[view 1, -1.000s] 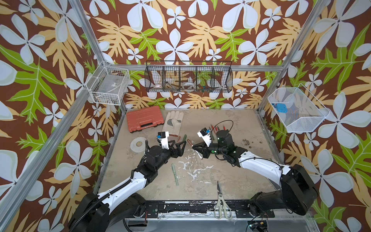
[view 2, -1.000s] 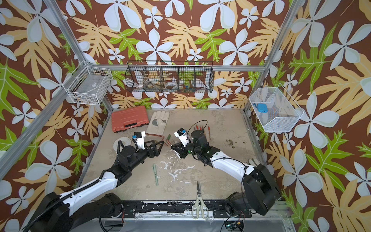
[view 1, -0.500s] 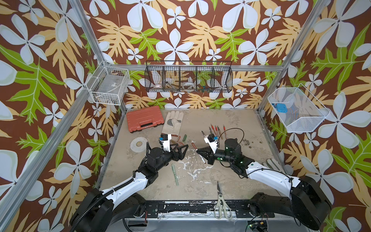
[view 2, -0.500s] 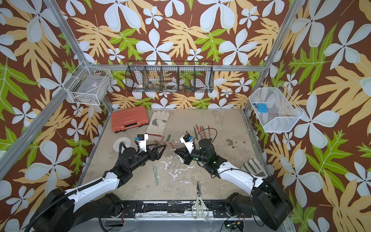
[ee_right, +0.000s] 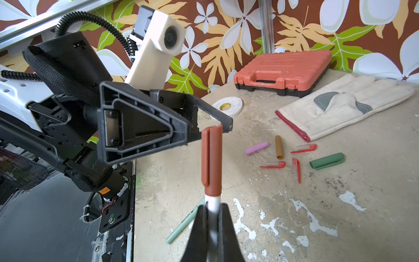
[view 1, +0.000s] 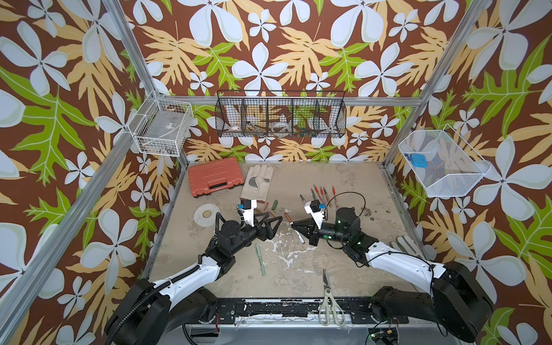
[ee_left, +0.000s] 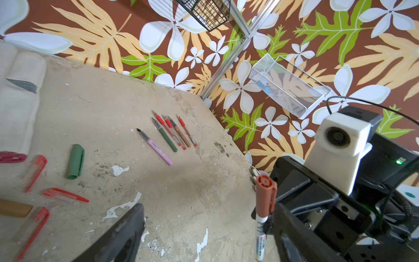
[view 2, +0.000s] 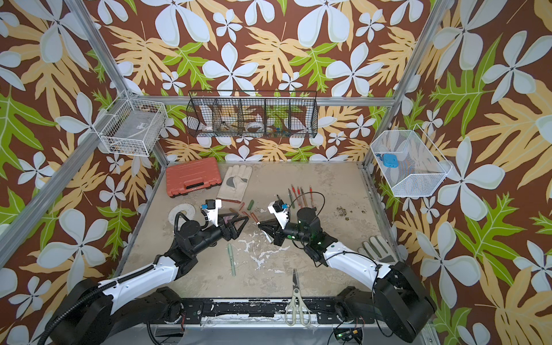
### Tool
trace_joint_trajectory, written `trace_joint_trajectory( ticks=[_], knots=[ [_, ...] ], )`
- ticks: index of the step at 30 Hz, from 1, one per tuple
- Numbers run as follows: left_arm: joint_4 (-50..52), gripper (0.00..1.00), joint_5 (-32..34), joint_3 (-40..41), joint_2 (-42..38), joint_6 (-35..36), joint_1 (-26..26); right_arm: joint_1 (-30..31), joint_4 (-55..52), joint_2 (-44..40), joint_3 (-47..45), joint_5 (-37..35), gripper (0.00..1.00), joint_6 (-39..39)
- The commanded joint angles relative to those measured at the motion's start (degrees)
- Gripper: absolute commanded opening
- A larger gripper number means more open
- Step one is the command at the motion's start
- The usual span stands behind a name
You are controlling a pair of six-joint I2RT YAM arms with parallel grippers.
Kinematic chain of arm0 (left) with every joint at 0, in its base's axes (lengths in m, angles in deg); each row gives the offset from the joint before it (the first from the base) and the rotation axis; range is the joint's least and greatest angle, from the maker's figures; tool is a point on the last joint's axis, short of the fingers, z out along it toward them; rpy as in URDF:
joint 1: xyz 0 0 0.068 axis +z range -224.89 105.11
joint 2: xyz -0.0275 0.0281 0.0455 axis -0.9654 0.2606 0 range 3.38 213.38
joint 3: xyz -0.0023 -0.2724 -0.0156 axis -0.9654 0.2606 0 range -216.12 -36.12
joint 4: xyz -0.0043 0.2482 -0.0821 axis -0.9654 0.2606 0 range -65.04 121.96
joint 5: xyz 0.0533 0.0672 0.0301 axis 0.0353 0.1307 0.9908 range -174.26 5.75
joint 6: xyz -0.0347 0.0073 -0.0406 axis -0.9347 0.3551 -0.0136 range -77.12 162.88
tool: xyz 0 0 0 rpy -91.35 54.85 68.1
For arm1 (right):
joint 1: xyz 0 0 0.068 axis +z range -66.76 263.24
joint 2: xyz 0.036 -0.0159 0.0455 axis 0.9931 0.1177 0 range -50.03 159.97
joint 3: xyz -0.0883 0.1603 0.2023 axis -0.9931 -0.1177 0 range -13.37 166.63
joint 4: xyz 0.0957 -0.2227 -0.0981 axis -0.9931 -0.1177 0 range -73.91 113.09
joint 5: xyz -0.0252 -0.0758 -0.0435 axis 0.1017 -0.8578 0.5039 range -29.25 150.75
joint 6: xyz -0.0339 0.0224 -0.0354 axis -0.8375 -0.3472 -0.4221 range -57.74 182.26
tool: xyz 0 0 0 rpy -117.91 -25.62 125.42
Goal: Remove pen caps from pens
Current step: Pass the pen.
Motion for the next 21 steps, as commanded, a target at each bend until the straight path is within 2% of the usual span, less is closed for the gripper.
trace_joint_trajectory(
  ticks=[1, 9, 21],
  knots=[
    [-5.0, 0.87, -3.98, 0.02, 0.61, -0.35, 0.06, 0.19, 3.04, 0.01, -0.14, 1.51, 0.04, 0.93],
    [-9.87, 0.83, -8.22, 0.95, 0.48, -1.18, -0.03, 1.56, 3.53, 2.58, 0.86, 3.32, 0.03, 1.36],
    [-12.13, 0.63, -12.15, 0.38, 2.03, -2.37, -0.12, 3.04, 4.22, 3.85, 1.67, 4.86, 0.03, 1.69]
  ],
)
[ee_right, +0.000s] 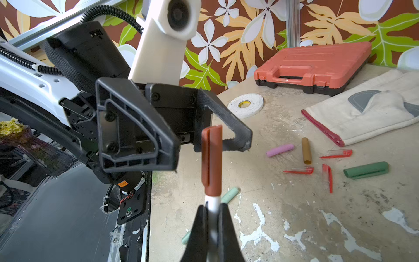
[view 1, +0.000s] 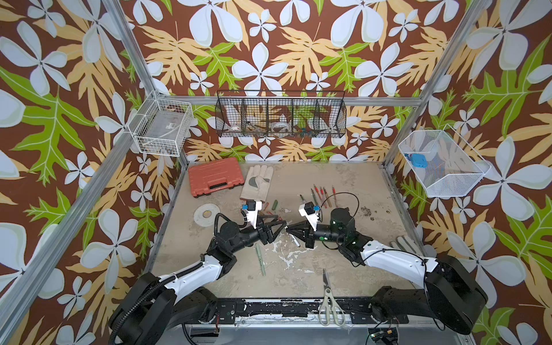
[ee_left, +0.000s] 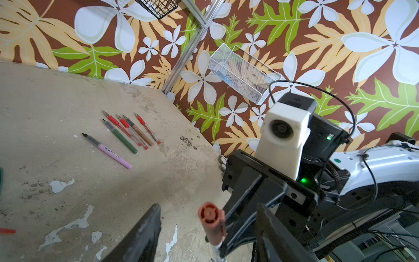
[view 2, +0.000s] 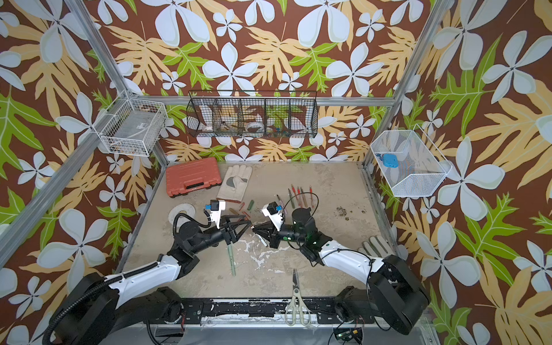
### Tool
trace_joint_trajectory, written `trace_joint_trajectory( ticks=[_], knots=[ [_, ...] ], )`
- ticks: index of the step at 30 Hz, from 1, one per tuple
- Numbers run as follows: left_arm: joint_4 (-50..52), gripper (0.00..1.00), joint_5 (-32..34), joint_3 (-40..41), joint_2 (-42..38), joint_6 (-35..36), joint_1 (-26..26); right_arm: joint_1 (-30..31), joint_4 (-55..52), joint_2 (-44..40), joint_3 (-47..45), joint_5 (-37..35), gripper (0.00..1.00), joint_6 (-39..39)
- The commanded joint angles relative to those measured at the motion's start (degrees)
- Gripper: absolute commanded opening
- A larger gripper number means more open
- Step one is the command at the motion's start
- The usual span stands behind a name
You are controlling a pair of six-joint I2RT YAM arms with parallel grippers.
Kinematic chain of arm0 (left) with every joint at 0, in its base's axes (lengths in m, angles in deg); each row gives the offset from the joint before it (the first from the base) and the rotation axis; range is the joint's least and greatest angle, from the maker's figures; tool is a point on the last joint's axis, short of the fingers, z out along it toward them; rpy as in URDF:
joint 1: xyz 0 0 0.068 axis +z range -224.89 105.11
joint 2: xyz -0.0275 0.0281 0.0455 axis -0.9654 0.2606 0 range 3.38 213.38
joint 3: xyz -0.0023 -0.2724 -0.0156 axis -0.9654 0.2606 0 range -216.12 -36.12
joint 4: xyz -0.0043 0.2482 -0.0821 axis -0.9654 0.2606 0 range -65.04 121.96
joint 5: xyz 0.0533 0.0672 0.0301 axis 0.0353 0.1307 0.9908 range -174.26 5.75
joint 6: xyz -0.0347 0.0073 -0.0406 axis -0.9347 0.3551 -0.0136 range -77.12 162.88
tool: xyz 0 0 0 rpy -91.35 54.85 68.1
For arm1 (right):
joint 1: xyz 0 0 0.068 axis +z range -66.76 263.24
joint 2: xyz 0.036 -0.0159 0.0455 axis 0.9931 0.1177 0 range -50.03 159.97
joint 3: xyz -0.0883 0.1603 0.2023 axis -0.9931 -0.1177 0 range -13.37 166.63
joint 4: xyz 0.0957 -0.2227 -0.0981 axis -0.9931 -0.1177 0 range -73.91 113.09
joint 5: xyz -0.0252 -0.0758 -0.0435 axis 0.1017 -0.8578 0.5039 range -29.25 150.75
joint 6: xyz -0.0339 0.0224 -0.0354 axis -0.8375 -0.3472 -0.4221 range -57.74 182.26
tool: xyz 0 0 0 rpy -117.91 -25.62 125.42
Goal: Remove pen caps from pens
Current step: Pass the pen.
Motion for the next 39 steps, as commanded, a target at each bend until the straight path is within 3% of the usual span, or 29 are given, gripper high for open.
trace_joint_trajectory(
  ticks=[1, 5, 13, 18, 22, 25, 27, 29, 31, 35, 39],
  knots=[
    [-3.04, 0.61, -1.82, -0.28, -0.35, -0.76, -0.02, 0.32, 2.13, 0.37, 0.48, 1.76, 0.04, 0.62],
    [-3.29, 0.52, -1.84, -0.21, -0.48, -0.67, -0.12, 0.41, 4.17, 0.89, -0.04, 2.51, 0.03, 2.02],
    [-3.35, 0.44, -2.34, -0.55, 0.29, -0.16, -0.38, 0.43, 5.17, 0.8, -0.13, 3.6, 0.04, 2.7],
    [-5.04, 0.31, -3.58, -0.46, 0.76, -0.99, -0.5, 0.37, 5.09, 0.39, -0.1, 3.73, 0.04, 2.87],
    [-5.31, 0.11, -3.25, 0.0, -0.43, -0.8, -0.47, 0.43, 5.12, 0.17, -0.23, 3.7, 0.04, 3.03],
    [-4.74, 0.0, -2.88, 0.3, -1.49, -0.17, -0.47, 0.43, 4.45, 0.19, -0.06, 3.05, 0.15, 2.64],
    [-3.75, 0.0, -2.34, 0.34, -2.16, 0.3, -0.51, 0.4, 3.45, 0.06, 0.14, 2.58, 0.25, 1.85],
    [-2.77, 0.0, -1.42, 0.32, -2.83, 0.71, -0.46, 0.41, 2.01, -0.69, 0.19, 1.26, 0.47, 0.72],
    [-2.27, 0.0, -1.14, 0.27, -3.19, 1.12, -0.47, 0.38, -0.3, -2.24, 0.32, -0.87, 0.56, -1.2],
    [-2.12, 0.0, -1.5, 0.15, -3.35, 0.88, -0.47, 0.42, -4.42, -5.95, 0.06, -5.86, 0.59, -4.9],
    [-2.04, 0.0, -0.91, 0.41, -3.6, 1.16, -0.42, 0.79, -7.57, -7.02, 1.13, -6.2, 0.6, -7.02]
  ],
)
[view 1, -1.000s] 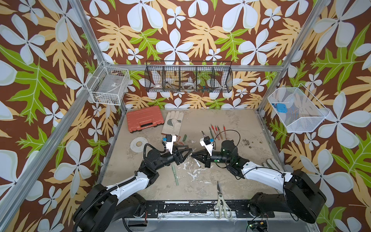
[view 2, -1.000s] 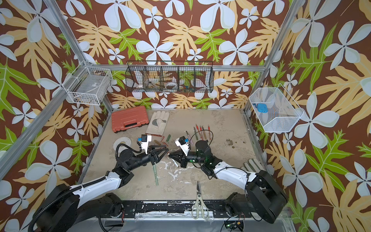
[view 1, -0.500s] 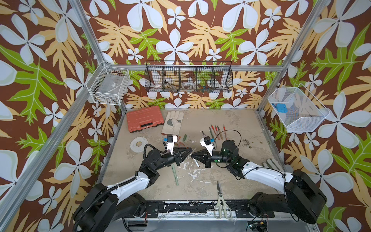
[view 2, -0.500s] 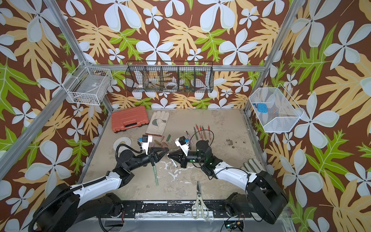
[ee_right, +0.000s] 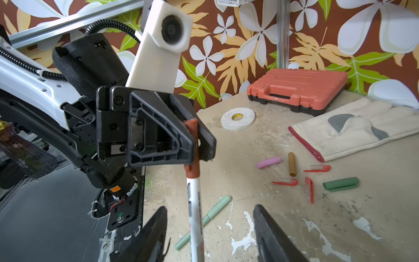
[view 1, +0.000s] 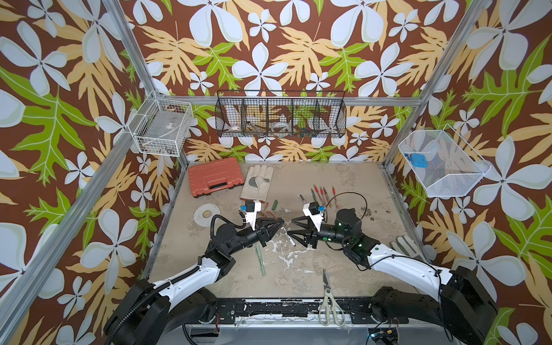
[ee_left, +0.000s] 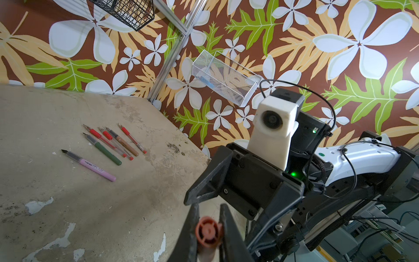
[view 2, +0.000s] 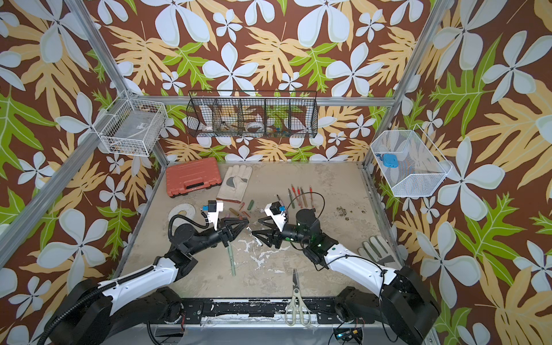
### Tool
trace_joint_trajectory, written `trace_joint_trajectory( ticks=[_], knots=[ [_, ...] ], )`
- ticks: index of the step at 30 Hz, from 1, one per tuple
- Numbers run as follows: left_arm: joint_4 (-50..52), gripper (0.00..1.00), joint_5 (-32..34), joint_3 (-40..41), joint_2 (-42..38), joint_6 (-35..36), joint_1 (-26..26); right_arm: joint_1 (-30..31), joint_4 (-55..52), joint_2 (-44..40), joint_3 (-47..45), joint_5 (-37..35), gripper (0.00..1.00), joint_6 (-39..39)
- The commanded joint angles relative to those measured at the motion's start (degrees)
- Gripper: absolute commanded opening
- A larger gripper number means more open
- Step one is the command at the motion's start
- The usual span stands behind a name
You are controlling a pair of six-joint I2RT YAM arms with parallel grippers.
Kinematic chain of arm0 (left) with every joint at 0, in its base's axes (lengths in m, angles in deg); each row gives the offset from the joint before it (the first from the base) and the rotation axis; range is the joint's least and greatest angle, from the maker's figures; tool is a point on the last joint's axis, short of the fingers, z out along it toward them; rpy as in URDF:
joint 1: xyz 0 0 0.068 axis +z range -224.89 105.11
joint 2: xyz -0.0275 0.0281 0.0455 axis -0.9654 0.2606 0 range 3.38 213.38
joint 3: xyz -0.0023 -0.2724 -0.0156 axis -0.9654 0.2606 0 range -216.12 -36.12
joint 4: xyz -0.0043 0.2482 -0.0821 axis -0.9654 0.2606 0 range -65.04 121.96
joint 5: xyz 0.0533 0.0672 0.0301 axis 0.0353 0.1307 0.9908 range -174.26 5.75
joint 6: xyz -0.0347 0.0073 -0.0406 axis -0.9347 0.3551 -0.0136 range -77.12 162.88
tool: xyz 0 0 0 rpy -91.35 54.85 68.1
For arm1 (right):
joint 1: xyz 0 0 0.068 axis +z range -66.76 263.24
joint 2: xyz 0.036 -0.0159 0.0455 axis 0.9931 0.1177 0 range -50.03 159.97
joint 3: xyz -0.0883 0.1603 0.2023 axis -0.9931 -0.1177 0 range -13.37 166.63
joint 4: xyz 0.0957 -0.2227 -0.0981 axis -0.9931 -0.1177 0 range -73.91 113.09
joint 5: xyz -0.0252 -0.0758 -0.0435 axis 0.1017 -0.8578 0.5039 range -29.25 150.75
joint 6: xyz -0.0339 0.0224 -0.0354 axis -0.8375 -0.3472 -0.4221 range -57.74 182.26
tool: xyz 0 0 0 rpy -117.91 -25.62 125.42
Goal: Remove pen caps from pens
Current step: Open the pen cap on the pen.
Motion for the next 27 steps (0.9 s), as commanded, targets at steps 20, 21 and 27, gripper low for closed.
trace_joint_trajectory(
  ticks=[20, 21, 27],
  knots=[
    [-1.93, 0.0, -0.94, -0.33, 1.26, -0.58, 0.14, 7.1, -8.85, 4.05, 5.14, -11.03, 0.37, -7.94],
    [-1.96, 0.0, -0.96, -0.42, 1.52, -0.69, 0.03, 7.09, -8.38, 3.87, 4.95, -10.55, 0.36, -7.86],
    [-3.99, 0.0, -2.52, -0.4, 2.96, -2.26, -0.27, 7.25, -6.26, 3.15, 3.94, -8.71, 0.34, -7.22]
  ],
)
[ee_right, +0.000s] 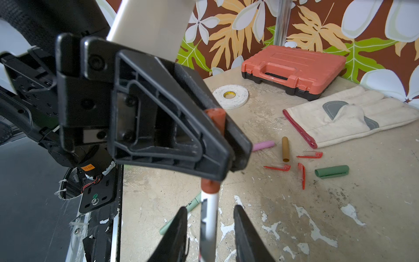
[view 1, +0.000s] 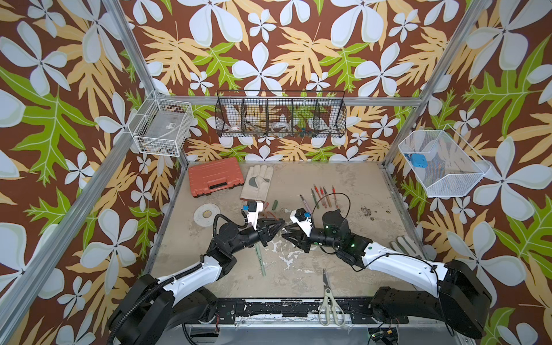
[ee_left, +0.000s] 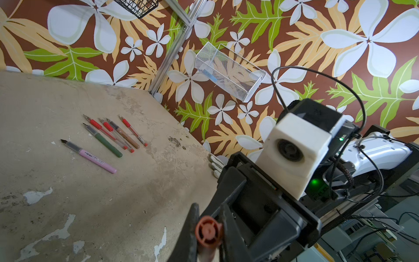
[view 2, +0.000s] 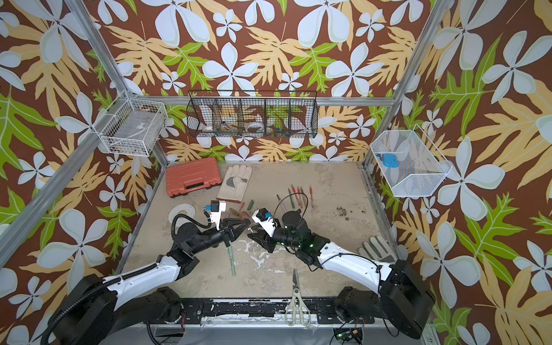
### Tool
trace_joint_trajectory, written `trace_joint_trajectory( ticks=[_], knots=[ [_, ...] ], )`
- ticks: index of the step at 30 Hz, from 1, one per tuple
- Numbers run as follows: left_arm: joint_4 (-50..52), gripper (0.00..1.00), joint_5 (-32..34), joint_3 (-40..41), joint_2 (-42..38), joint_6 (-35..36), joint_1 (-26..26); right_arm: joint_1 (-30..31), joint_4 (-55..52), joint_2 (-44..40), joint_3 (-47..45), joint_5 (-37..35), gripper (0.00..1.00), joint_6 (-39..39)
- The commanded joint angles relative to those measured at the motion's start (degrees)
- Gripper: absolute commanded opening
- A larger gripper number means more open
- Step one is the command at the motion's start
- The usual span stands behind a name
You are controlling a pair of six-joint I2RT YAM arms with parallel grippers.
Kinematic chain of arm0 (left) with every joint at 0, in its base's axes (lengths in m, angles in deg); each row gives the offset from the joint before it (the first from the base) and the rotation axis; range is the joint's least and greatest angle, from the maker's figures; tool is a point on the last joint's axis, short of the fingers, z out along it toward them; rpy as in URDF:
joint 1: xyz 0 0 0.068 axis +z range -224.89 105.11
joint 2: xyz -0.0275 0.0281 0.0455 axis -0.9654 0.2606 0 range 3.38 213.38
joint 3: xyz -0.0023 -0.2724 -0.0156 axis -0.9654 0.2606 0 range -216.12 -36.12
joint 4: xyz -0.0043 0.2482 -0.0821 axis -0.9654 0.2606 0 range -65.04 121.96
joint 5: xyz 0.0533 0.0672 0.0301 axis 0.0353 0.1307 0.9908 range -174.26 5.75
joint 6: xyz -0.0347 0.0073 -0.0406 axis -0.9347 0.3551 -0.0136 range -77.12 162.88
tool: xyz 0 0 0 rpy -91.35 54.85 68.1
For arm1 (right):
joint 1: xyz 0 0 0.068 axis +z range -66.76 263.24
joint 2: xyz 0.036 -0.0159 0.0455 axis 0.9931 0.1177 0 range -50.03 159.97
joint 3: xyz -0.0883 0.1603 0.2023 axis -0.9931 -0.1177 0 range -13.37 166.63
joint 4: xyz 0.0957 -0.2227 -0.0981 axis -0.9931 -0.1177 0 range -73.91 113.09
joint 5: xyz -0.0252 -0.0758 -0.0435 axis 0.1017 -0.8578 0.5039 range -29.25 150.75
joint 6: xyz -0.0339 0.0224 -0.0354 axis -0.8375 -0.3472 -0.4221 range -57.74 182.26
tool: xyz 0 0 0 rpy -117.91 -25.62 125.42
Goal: Remove pen caps from pens
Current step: Open the pen cap on the pen.
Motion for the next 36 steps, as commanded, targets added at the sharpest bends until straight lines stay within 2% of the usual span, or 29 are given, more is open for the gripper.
trace_joint_trajectory(
  ticks=[1, 7, 12, 21, 33, 36],
  knots=[
    [-3.47, 0.0, -1.43, 0.01, -0.1, -1.02, -0.14, 0.1, 2.58, -0.1, -0.17, 1.32, 0.33, 0.32],
    [-2.81, 0.0, -0.99, 0.3, -1.27, -0.47, -0.15, 0.07, 2.62, 1.22, 0.25, 2.7, 0.19, 0.3],
    [-1.6, 0.0, -0.4, 0.17, -1.94, 0.01, -0.16, 0.2, 2.59, 0.69, 0.23, 3.46, 0.0, 0.83],
    [4.82, 0.0, 6.15, -0.08, -4.93, 1.75, -0.23, 0.42, 2.14, -0.05, -0.55, 0.5, 0.0, 0.76],
    [7.14, 0.0, 12.53, 0.06, -5.29, 0.41, -0.21, 12.33, -2.42, 1.35, 1.93, -29.34, 0.0, -3.08],
    [6.58, 0.0, 12.88, 0.32, -5.45, -0.04, -0.19, 12.93, -1.87, 1.23, 1.97, -28.79, 0.0, -2.85]
  ],
)
